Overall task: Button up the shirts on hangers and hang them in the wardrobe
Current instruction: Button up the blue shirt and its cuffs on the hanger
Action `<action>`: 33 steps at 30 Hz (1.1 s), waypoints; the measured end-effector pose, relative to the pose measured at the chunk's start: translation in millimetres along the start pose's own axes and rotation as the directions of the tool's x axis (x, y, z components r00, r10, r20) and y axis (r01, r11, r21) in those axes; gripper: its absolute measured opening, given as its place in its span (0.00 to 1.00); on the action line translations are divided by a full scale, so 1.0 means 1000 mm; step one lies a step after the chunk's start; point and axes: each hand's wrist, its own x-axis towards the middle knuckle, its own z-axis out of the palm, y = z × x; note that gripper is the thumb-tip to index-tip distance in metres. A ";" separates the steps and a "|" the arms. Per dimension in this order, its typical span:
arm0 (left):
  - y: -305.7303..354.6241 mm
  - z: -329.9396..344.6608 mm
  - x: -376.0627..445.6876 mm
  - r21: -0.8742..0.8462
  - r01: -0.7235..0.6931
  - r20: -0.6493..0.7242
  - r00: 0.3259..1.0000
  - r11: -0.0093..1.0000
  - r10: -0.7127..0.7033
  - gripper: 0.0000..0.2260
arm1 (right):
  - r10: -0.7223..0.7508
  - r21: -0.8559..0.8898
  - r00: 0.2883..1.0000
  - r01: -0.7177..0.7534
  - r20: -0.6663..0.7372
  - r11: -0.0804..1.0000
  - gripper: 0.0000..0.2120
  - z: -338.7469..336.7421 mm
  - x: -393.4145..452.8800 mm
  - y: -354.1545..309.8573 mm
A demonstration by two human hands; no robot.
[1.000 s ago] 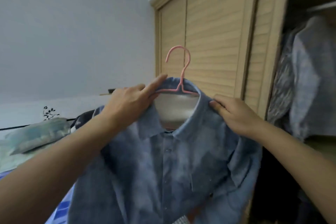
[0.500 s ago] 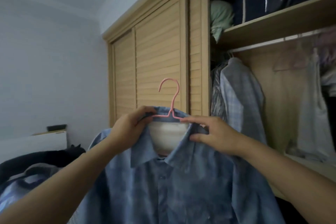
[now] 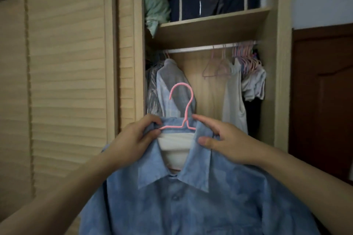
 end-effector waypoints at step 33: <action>-0.285 0.102 0.253 0.414 0.278 -0.102 0.960 0.867 -0.260 0.26 | 0.158 -0.138 0.924 -0.218 -0.348 0.966 0.27 -0.101 0.257 0.193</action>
